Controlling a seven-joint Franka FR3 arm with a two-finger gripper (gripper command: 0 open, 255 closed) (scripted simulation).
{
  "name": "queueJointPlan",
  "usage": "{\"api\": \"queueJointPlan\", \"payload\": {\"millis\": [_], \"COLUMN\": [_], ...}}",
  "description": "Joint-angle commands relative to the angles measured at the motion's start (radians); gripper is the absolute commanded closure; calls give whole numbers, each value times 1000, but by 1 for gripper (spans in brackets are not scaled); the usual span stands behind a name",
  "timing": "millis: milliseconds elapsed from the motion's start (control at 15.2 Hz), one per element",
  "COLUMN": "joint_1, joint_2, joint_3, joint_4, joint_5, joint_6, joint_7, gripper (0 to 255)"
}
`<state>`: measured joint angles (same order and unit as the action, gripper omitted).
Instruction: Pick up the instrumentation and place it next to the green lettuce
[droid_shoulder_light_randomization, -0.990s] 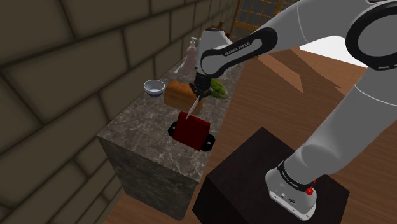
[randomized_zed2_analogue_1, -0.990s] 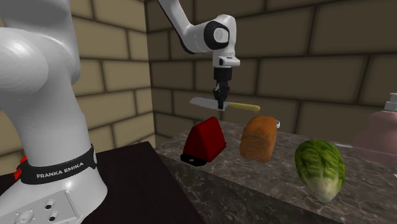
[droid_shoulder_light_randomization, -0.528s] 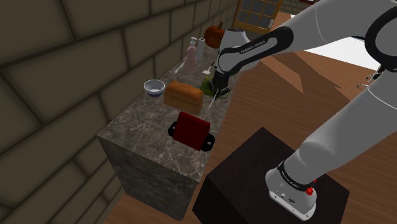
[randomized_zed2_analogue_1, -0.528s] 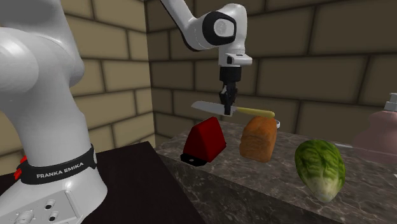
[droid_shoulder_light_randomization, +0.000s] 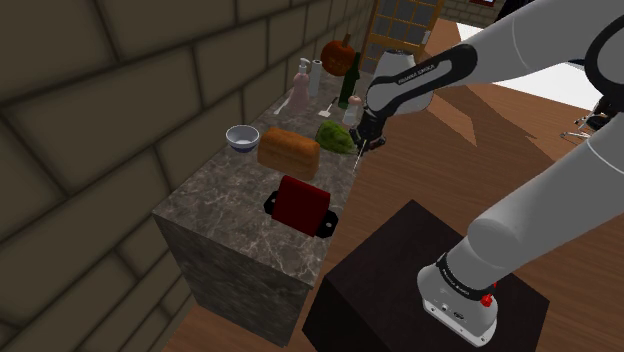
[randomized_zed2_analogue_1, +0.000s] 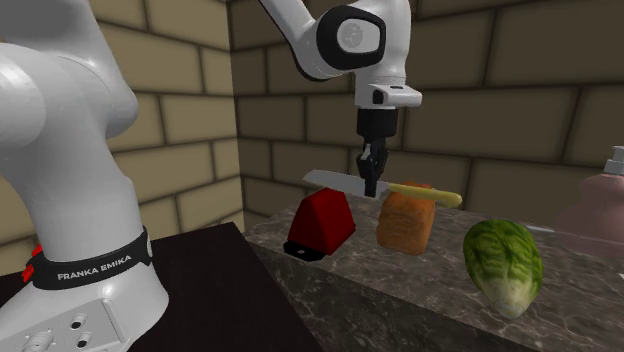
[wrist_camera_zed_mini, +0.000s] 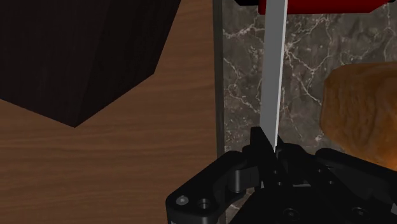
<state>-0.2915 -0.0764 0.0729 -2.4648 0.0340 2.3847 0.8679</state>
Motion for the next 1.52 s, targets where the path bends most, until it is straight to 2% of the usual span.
{"api": "queueJointPlan", "payload": {"millis": [0, 1452], "joint_1": [-5, -2], "joint_2": [12, 293], "joint_3": [-6, -10], "joint_4": [-11, -43], "joint_5": [-1, -23], "joint_6": [23, 336], "joint_7": [-12, 0], "gripper": [255, 255]}}
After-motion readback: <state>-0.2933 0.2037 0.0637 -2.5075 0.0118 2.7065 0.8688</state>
